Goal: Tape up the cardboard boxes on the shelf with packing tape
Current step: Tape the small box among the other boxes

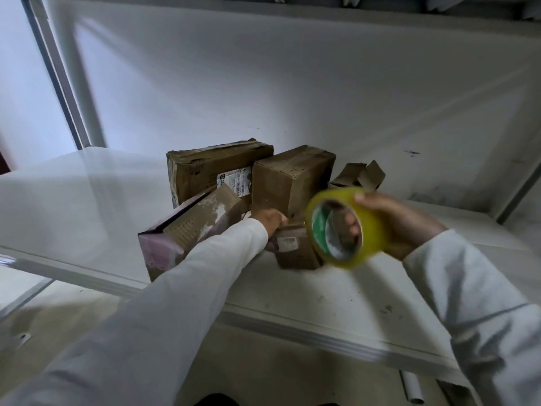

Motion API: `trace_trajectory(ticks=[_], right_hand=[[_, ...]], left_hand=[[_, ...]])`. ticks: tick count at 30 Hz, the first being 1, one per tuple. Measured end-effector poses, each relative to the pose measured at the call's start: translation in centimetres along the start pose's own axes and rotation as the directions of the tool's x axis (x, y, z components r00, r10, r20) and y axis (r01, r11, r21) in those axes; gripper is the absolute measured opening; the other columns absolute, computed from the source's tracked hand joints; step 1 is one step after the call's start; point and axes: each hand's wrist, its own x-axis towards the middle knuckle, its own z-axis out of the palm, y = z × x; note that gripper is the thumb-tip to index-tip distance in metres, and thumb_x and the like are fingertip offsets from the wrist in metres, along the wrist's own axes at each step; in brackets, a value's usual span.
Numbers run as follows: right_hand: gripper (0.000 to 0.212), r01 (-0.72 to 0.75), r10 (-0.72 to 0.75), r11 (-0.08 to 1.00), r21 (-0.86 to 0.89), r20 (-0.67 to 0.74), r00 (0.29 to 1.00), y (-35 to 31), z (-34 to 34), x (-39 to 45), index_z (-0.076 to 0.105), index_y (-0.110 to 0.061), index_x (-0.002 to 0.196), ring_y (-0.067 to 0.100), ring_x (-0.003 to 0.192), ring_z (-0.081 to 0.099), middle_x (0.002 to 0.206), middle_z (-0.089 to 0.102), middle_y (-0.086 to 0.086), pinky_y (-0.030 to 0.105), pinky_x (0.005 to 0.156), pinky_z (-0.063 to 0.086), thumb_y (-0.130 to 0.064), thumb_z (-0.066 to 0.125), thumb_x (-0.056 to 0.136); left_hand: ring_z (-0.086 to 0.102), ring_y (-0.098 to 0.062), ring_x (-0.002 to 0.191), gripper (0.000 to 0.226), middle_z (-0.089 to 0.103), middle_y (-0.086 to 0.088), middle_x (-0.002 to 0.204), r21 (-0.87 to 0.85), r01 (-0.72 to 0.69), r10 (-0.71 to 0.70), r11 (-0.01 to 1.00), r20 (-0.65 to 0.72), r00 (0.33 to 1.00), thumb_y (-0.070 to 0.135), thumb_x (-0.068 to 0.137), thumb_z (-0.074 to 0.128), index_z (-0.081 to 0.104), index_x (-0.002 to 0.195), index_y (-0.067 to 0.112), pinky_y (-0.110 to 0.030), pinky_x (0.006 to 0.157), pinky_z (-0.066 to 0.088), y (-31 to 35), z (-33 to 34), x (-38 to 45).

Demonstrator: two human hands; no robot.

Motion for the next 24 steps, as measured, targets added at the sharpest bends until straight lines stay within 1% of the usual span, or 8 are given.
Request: trace_trajectory(ticks=[2, 5, 10, 12, 15, 17, 19, 24], right_hand=[[0.028, 0.095, -0.092, 0.989, 0.11, -0.038, 0.995, -1.3, 0.9, 0.9, 0.068, -0.007, 0.079, 0.012, 0.05, 0.061, 0.061, 0.064, 0.003, 0.022, 0.05, 0.053, -0.031, 0.073, 0.066], [0.026, 0.091, -0.095, 0.995, -0.046, -0.08, 0.992, -1.4, 2.7, 2.4, 0.065, -0.008, 0.071, 0.012, 0.047, 0.059, 0.057, 0.062, 0.003, 0.02, 0.051, 0.05, -0.03, 0.059, 0.084], [0.03, 0.079, -0.094, 0.994, -0.078, -0.216, 0.972, -0.5, 4.1, 4.5, 0.064, -0.009, 0.069, 0.01, 0.042, 0.058, 0.051, 0.063, 0.001, 0.02, 0.052, 0.051, -0.032, 0.059, 0.088], [0.029, 0.079, -0.094, 0.994, -0.076, -0.223, 0.97, -0.6, 4.5, 4.7, 0.063, -0.008, 0.072, 0.008, 0.04, 0.057, 0.049, 0.062, 0.0, 0.015, 0.046, 0.049, -0.031, 0.058, 0.089], [0.03, 0.077, -0.098, 0.992, -0.101, -0.227, 0.969, -0.6, 4.6, 4.9, 0.063, -0.009, 0.074, 0.008, 0.041, 0.057, 0.049, 0.062, -0.001, 0.015, 0.047, 0.049, -0.034, 0.057, 0.089], [0.029, 0.076, -0.097, 0.992, -0.096, -0.241, 0.966, -0.4, 4.6, 4.8, 0.064, -0.01, 0.077, 0.009, 0.043, 0.058, 0.051, 0.063, -0.001, 0.018, 0.051, 0.051, -0.035, 0.057, 0.089], [0.028, 0.083, -0.109, 0.991, -0.107, -0.269, 0.957, 0.0, 4.5, 4.6, 0.064, -0.01, 0.08, 0.009, 0.045, 0.059, 0.052, 0.064, -0.002, 0.022, 0.055, 0.052, -0.036, 0.057, 0.089], [0.044, -0.006, -0.054, 0.983, -0.181, -0.327, 0.943, -0.4, 4.2, 3.9, 0.067, -0.01, 0.092, 0.017, 0.065, 0.066, 0.073, 0.071, 0.004, 0.029, 0.073, 0.056, -0.052, 0.061, 0.079]], left_hand=[[0.059, -0.033, 0.093, 0.025, 0.061, -0.017, 0.105, 0.052, -0.032, 0.031, 0.998, 0.032, 0.999, 0.016, 0.099, 0.041, 0.065, 0.101, 0.008, -0.04, 0.087, 0.049, -0.2, 1.0, -0.2], [0.05, -0.033, 0.12, 0.033, 0.056, -0.018, 0.129, 0.122, -0.138, 0.141, 0.983, -0.016, 0.99, 0.014, 0.101, 0.04, 0.057, 0.126, 0.003, -0.032, 0.1, 0.037, 0.0, 2.0, 0.1], [0.055, -0.026, 0.09, 0.018, 0.059, -0.009, 0.081, -0.069, -0.226, 0.225, 0.972, -0.029, 0.974, 0.005, 0.094, 0.043, 0.061, 0.094, 0.009, -0.026, 0.071, 0.045, 0.2, -0.3, 0.0], [0.056, -0.025, 0.1, 0.017, 0.06, -0.007, 0.094, -0.059, -0.222, 0.222, 0.973, 0.003, 0.975, 0.025, 0.087, 0.047, 0.06, 0.097, 0.02, -0.031, 0.086, 0.046, -0.8, -0.5, -0.9], [0.042, -0.02, 0.128, 0.102, 0.044, -0.002, 0.137, -0.062, -0.33, 0.336, 0.942, 0.13, 0.933, 0.061, 0.058, 0.062, 0.025, 0.145, 0.021, -0.038, 0.108, 0.036, -2.8, 0.7, -2.5], [0.027, -0.018, 0.139, 0.142, 0.022, 0.002, 0.153, 0.023, -0.418, 0.411, 0.908, 0.145, 0.9, 0.06, 0.047, 0.083, -0.005, 0.151, 0.019, -0.036, 0.115, 0.026, -3.4, 2.1, -2.8], [0.023, -0.022, 0.142, 0.146, 0.012, -0.001, 0.158, 0.164, -0.395, 0.389, 0.904, 0.071, 0.919, 0.049, 0.053, 0.088, -0.019, 0.148, 0.023, -0.037, 0.115, 0.025, -3.5, 3.3, -2.7], [0.042, -0.025, 0.132, 0.133, 0.027, -0.002, 0.153, 0.157, -0.373, 0.361, 0.914, 0.102, 0.927, 0.039, 0.067, 0.082, -0.026, 0.144, 0.031, -0.039, 0.107, 0.04, -2.9, 3.5, -2.3]])
